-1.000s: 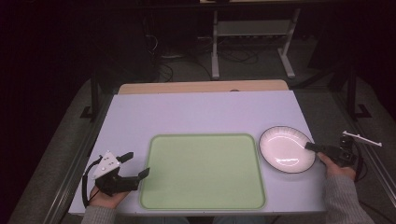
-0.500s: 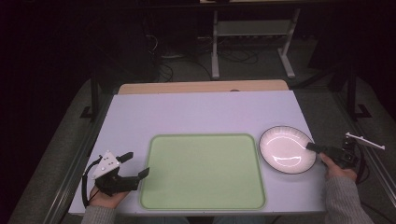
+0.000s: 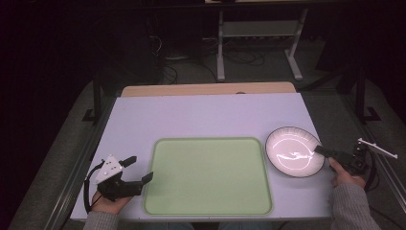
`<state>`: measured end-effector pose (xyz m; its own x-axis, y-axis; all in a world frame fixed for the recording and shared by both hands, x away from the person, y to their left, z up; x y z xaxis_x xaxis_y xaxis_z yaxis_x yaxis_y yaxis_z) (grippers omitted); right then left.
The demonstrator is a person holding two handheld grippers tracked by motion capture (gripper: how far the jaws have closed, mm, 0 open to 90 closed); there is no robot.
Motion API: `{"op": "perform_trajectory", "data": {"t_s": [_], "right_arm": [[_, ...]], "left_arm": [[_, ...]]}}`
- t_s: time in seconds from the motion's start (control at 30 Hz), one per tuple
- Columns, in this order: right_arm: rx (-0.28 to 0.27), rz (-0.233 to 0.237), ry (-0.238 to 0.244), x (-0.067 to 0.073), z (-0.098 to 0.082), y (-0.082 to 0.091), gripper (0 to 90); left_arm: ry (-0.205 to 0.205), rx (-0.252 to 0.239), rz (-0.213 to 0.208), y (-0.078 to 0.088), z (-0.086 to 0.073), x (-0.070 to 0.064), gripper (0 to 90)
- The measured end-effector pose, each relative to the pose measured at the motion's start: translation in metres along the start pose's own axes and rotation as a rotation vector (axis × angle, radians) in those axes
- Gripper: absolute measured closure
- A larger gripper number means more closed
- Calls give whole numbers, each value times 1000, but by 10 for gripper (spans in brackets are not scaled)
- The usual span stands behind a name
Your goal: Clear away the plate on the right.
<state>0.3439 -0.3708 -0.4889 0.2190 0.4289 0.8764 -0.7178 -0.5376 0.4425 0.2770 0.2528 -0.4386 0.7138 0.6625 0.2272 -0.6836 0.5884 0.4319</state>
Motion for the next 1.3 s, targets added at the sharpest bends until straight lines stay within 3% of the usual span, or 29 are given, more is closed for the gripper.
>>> {"op": "perform_trajectory", "data": {"t_s": [0.17, 0.63, 0.93, 1.3], "right_arm": [[-16, 36, -2, 9, -1, 6, 816], [-40, 67, 18, 29, -6, 28, 814], [-10, 113, 56, 53, -20, 25, 813], [36, 136, 119, 89, -33, 17, 811]], "left_arm": [[1, -1, 1, 0, 0, 0, 156], [0, -1, 0, 0, 0, -1, 156], [-1, 1, -3, -1, 0, -1, 157], [1, -1, -1, 0, 0, 0, 157]]}}
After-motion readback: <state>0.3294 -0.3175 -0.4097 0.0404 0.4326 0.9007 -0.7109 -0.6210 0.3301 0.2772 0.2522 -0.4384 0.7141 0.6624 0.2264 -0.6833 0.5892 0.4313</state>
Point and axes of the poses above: each handheld gripper's, and its own axes: y roughly backward along the jaws, z roughly out of its top, x roughly to its left, the point moved 6 cm from there along -y, roughly forward along the jaws, and after that the axes turned 15 degrees about -y, right-handed, at the moved point
